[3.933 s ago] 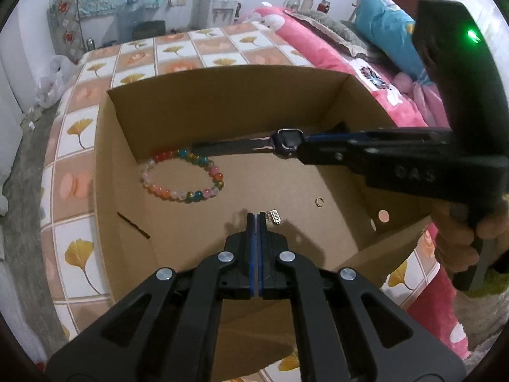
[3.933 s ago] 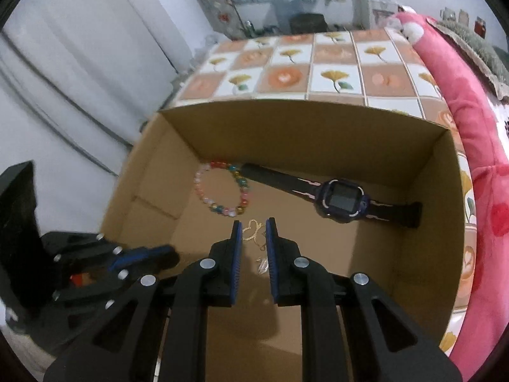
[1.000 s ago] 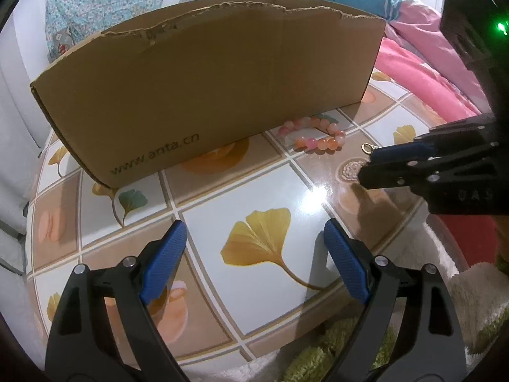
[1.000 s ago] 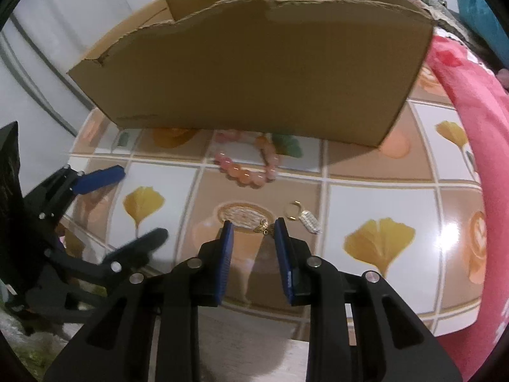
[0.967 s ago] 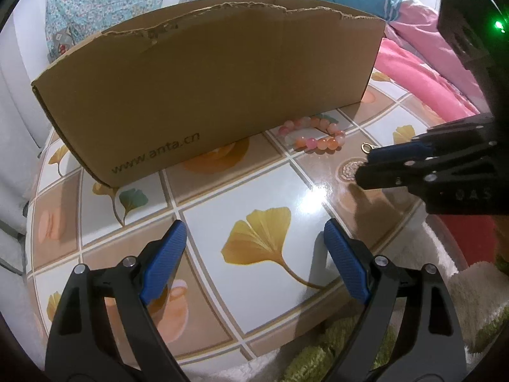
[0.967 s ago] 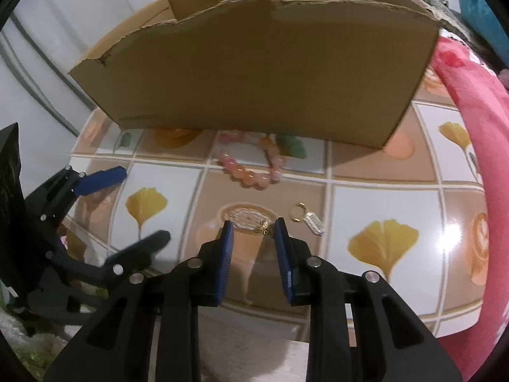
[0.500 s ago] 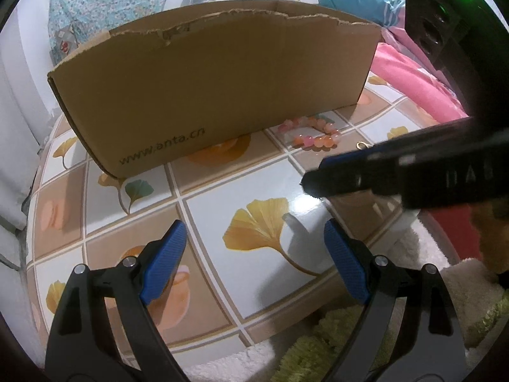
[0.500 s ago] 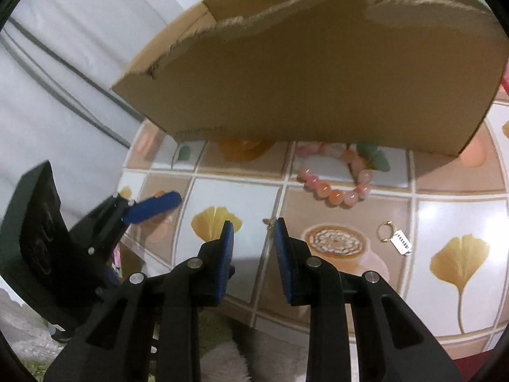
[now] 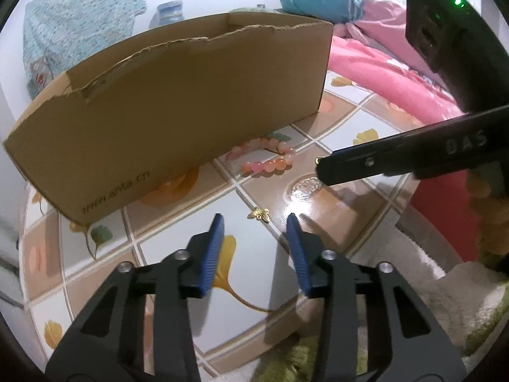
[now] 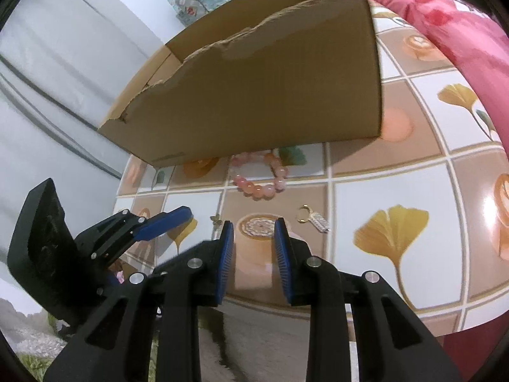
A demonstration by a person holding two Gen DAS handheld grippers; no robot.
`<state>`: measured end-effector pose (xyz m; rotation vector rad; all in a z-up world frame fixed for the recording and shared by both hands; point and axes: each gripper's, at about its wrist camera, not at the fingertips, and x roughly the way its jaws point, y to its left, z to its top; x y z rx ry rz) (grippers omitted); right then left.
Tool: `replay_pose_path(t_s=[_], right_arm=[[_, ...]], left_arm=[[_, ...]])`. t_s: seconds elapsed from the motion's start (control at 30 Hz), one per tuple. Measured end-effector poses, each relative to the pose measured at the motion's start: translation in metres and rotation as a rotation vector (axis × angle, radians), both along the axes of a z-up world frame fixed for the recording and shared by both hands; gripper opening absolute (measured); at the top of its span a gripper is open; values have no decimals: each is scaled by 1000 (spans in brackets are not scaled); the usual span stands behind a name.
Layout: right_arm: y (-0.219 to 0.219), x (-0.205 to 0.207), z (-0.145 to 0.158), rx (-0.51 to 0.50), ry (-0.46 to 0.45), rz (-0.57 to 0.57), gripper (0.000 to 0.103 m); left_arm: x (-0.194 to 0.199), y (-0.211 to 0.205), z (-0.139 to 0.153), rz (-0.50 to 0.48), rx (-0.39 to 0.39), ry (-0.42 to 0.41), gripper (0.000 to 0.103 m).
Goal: Organize jewelry
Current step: 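Close the left gripper on the small gold butterfly charm, then close the right gripper on the silver spring clasp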
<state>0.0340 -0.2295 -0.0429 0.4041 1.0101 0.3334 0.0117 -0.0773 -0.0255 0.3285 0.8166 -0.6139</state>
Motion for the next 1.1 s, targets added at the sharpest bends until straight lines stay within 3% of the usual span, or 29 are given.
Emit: replay_pose_path(t_s=[0.1,0.43,0.63,1.1], right_arm=[[-10,-3,2,10,-8,-5,27],[-37,-9,4,39,-10,-24,27],[-37,-9,3,44,-14,-33,27],[-36,-12,11,-19,-35,-38,27]], left_arm=[[4,-4,-3,-18,19,13,28],[11,-13,-5,-58,66,21,27],[8,-17,-4,-79,65,25,13],[3,-14,1,-68,50,6,12]])
